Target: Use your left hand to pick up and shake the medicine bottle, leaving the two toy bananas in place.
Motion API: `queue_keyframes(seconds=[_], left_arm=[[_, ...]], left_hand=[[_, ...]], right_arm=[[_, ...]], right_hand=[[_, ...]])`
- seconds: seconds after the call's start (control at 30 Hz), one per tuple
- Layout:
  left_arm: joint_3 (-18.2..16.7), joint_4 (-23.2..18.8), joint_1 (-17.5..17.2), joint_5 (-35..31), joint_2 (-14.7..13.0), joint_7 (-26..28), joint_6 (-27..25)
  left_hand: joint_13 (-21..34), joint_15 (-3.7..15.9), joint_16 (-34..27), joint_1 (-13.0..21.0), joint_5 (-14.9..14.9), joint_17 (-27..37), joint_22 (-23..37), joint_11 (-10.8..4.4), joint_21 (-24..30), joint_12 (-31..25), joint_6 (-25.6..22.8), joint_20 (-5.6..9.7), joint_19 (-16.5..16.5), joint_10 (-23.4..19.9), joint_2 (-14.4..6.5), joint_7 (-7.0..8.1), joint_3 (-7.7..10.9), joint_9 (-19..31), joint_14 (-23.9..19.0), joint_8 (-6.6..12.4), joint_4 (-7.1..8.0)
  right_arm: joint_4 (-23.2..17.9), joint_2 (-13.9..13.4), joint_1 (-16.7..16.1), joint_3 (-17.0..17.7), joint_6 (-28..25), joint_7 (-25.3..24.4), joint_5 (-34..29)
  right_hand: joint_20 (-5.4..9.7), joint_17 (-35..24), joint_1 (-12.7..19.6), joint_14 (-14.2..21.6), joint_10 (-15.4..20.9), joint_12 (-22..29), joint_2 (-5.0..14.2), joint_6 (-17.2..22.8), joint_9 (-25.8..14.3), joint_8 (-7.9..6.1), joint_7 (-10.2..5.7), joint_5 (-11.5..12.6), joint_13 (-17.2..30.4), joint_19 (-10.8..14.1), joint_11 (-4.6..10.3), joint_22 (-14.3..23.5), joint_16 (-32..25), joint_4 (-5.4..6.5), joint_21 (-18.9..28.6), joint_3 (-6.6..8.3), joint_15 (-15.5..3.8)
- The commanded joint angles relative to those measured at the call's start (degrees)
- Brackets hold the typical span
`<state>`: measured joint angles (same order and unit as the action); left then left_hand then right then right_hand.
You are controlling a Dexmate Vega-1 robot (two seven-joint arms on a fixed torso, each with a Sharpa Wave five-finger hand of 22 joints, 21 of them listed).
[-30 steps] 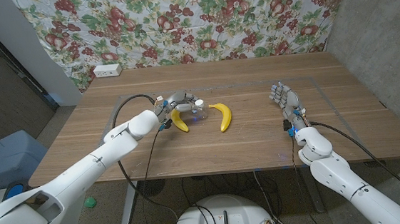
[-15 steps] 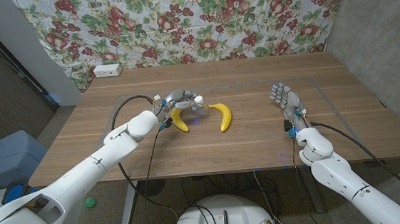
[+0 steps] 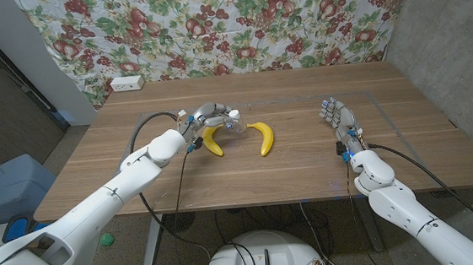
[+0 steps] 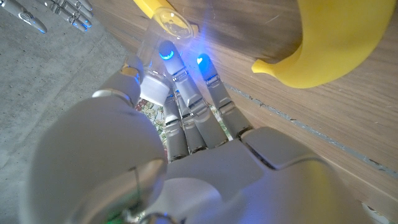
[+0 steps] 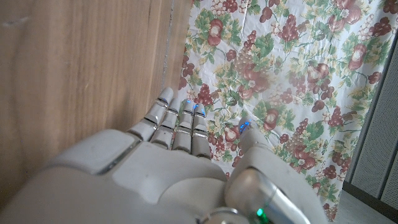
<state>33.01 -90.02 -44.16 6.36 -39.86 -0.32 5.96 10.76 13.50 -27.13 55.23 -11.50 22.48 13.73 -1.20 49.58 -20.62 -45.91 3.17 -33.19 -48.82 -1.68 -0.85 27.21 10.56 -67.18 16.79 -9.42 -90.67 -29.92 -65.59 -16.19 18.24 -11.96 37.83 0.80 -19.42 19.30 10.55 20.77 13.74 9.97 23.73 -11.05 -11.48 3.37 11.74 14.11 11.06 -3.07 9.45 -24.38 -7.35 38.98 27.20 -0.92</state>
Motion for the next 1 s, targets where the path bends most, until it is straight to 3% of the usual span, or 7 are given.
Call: queue_keyframes(seconds=[0.03, 1.0], left_arm=[[-1.3, -0.8, -0.7, 2.6, -0.3, -0.2, 0.2], [-4.6, -1.7, -2.7, 8.0, -0.8, 0.3, 2.0]], left_hand=[[10.7, 0.08, -0.5, 6.5, -0.4, 0.7, 0.1, -10.19, 0.7, -3.6, -9.8, 7.95, -0.1, -15.8, -6.9, 2.29, -0.25, 3.8, -0.7, 1.92, 0.19], [13.6, 0.07, -1.4, 7.7, -0.5, 3.4, 0.0, -9.85, 3.3, -4.7, -10.4, 8.01, 0.4, -16.7, -6.9, 1.34, -0.93, 5.0, -1.2, 2.73, -0.15]], right_arm=[[0.3, -0.1, 0.4, -0.1, -0.1, 0.3, 0.0], [0.4, 0.1, 1.1, -0.5, -0.4, 0.3, -0.4]], right_hand=[[0.01, 0.0, 0.1, 0.4, 0.5, 0.1, -0.55, 0.3, -0.1, -0.08, -0.08, 0.2, 0.0, 0.7, 0.04, 0.2, 0.2, -0.09, -0.3, -0.17, -0.07], [0.03, 0.1, 0.1, 0.4, 0.5, 0.1, -0.55, 0.3, -0.1, -0.09, -0.04, 0.2, 0.0, 0.9, 0.06, 0.2, 0.3, -0.12, -1.1, -0.22, 0.04]])
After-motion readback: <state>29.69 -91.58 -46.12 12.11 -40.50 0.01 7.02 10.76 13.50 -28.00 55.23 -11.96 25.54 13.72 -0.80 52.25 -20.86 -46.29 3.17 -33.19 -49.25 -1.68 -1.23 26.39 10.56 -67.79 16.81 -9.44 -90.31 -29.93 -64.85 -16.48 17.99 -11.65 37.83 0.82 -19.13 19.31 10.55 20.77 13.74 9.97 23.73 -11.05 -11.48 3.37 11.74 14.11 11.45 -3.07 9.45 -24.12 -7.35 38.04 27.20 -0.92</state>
